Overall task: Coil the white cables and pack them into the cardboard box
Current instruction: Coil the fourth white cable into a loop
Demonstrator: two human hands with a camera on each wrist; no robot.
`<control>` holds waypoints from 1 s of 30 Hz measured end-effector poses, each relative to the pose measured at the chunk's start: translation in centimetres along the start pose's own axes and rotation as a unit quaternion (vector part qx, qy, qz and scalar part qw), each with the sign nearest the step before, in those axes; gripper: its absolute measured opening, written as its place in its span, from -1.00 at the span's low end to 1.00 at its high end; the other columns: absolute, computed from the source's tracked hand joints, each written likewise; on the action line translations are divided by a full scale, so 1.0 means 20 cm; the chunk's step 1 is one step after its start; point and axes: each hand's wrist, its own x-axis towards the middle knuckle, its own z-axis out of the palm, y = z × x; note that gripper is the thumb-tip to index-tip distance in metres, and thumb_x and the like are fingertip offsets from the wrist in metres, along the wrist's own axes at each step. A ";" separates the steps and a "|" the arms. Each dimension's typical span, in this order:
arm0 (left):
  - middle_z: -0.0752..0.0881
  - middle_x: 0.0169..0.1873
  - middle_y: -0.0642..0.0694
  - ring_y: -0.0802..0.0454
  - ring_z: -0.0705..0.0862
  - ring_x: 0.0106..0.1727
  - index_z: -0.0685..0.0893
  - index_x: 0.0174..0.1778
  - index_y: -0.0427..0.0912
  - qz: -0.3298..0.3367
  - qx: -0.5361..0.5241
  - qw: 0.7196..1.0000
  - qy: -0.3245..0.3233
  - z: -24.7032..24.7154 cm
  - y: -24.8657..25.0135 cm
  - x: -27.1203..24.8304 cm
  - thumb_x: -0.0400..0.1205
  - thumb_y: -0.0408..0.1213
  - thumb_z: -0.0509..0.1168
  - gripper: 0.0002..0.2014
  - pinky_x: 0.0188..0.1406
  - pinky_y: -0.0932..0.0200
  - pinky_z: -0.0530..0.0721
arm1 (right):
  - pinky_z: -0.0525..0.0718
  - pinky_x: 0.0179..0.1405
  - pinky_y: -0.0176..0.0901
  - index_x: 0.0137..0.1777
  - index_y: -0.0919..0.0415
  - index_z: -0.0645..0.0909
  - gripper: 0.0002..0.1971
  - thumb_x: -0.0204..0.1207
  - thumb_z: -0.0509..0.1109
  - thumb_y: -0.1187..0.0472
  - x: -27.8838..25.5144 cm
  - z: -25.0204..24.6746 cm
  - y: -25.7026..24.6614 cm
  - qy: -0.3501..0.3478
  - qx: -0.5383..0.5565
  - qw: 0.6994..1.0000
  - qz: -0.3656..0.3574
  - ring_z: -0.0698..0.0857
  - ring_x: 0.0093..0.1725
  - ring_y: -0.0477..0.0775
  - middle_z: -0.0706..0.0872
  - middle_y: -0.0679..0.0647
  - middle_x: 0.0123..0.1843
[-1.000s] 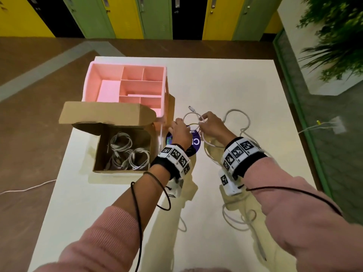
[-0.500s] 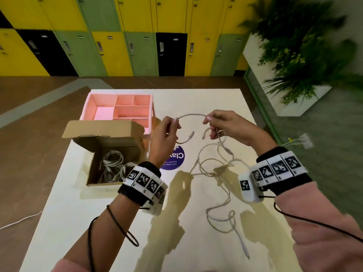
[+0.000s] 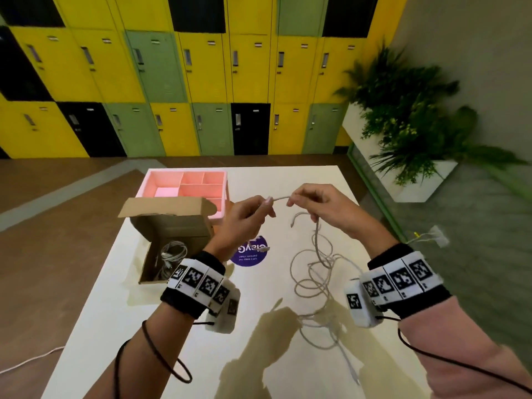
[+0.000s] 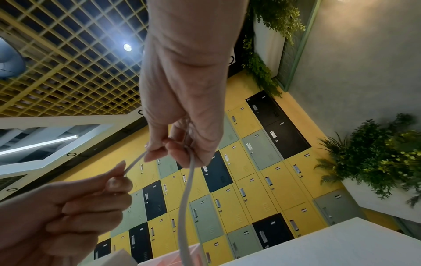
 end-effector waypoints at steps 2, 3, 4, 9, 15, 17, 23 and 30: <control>0.34 -0.57 0.07 0.15 0.24 -0.54 0.58 -0.30 -0.18 -0.043 -0.071 0.996 -0.043 -0.01 0.00 -0.03 0.66 0.01 0.16 -0.64 -0.56 0.34 0.27 | 0.45 -0.31 -0.14 -0.02 0.19 0.71 -0.80 0.65 0.30 0.11 -0.02 0.00 -0.03 0.027 0.022 0.999 -0.013 0.42 -0.38 -0.03 0.61 -0.07 -0.34; 0.32 -0.56 0.04 0.14 0.22 -0.53 0.57 -0.35 -0.17 -0.060 -0.101 0.991 -0.064 -0.02 0.00 -0.04 0.65 0.03 0.15 -0.62 -0.56 0.34 0.26 | 0.45 -0.33 -0.15 -0.03 0.20 0.71 -0.80 0.65 0.29 0.13 -0.02 0.01 -0.04 0.044 0.042 0.998 -0.019 0.39 -0.38 -0.04 0.58 -0.15 -0.39; 0.32 -0.56 0.02 0.13 0.22 -0.53 0.56 -0.38 -0.16 -0.074 -0.123 0.986 -0.082 -0.03 0.00 -0.05 0.65 0.04 0.13 -0.60 -0.55 0.34 0.27 | 0.43 -0.35 -0.16 -0.04 0.20 0.70 -0.81 0.65 0.29 0.14 -0.02 0.01 -0.06 0.064 0.065 0.996 -0.024 0.36 -0.39 -0.06 0.54 -0.17 -0.43; 0.35 -0.55 0.05 0.17 0.26 -0.53 0.59 -0.30 -0.16 -0.085 -0.203 0.969 -0.114 -0.05 -0.03 -0.09 0.71 -0.07 0.07 -0.64 -0.54 0.35 0.28 | 0.28 -0.47 -0.21 -0.12 0.15 0.67 -0.81 0.66 0.29 0.14 0.02 -0.02 -0.05 0.171 0.117 0.978 -0.026 0.26 -0.47 -0.10 0.33 0.01 -0.43; 0.38 -0.57 0.08 0.26 0.26 -0.60 0.67 -0.01 -0.20 -0.029 -0.350 0.931 -0.100 -0.07 0.06 -0.05 0.76 -0.20 -0.04 -0.64 -0.66 0.40 0.22 | 0.39 -0.53 -0.50 -0.08 0.22 0.73 -0.76 0.65 0.29 0.11 0.03 0.08 0.08 0.167 -0.037 0.985 0.018 0.45 -0.47 -0.22 0.60 -0.20 -0.44; 0.37 -0.56 0.06 0.25 0.24 -0.59 0.62 0.23 -0.24 -0.013 -0.349 0.933 -0.090 -0.07 0.09 -0.03 0.77 -0.20 -0.04 -0.64 -0.65 0.40 0.23 | 0.50 -0.42 -0.46 -0.09 0.15 0.75 -0.72 0.66 0.27 0.04 0.02 0.16 0.12 0.109 -0.095 0.989 0.037 0.55 -0.40 -0.13 0.64 -0.03 -0.38; 0.64 -0.43 -0.01 0.21 0.50 -0.50 0.53 0.40 -0.25 -0.013 -0.274 0.961 -0.023 -0.06 0.06 -0.03 0.78 -0.21 -0.04 -0.62 -0.52 0.38 0.46 | 0.43 -0.43 -0.43 0.03 0.21 0.73 -0.69 0.71 0.17 0.11 0.00 0.30 0.10 -0.045 -0.181 0.982 0.039 0.53 -0.42 -0.15 0.56 -0.16 -0.43; 0.70 0.26 -0.17 -0.08 0.66 0.32 0.62 0.30 -0.25 -0.046 -0.154 0.985 0.061 -0.06 -0.06 -0.02 0.77 -0.18 0.03 -0.65 0.27 0.09 0.63 | 0.41 -0.38 -0.26 0.09 0.22 0.64 -0.70 0.72 0.15 0.05 -0.02 0.35 0.01 -0.174 -0.276 0.945 -0.005 0.54 -0.21 0.00 0.59 0.02 -0.21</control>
